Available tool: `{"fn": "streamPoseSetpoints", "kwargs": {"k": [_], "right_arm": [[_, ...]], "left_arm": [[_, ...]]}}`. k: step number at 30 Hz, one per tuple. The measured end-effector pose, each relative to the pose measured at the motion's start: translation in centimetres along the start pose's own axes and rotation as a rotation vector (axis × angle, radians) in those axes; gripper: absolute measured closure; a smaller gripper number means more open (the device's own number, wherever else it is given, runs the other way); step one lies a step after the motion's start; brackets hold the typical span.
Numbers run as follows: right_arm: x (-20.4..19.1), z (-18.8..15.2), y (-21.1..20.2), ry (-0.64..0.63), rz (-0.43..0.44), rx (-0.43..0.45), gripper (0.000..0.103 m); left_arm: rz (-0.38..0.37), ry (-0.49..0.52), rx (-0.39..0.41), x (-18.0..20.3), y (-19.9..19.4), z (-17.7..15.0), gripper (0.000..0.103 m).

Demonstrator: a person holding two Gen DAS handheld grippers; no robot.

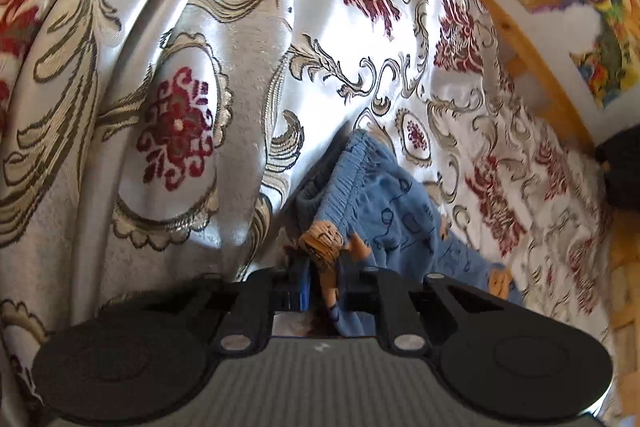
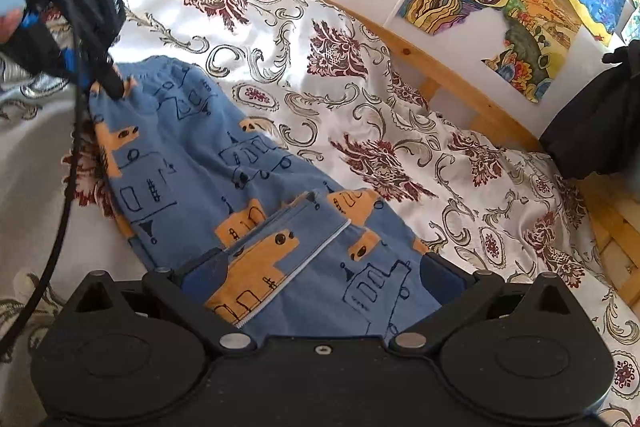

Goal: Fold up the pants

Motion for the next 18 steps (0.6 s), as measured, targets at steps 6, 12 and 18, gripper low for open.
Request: {"fn": "streamPoseSetpoints", "kwargs": {"k": [6, 12, 18], "right_arm": [[-0.2, -0.2, 0.1, 0.005, -0.005, 0.004, 0.001], [0.0, -0.2, 0.2, 0.019, 0.004, -0.001, 0.001], [0.0, -0.3, 0.2, 0.022, 0.006, -0.002, 0.001]], "left_arm": [[0.028, 0.189, 0.108, 2.6, -0.8, -0.7, 0.089], [0.090, 0.232, 0.100, 2.7, -0.1, -0.6, 0.087], [0.063, 0.122, 0.034, 0.8, 0.7, -0.4, 0.073]]}}
Point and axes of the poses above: each gripper's, at about its wrist camera, not at the fingertips, and y roughly the way its jaws point, x to its right, z to its top, the point moved 5 cm from there along y, roughly the way its jaws point, and after that the axes turned 6 degrees about -y, right-handed, at the moved point
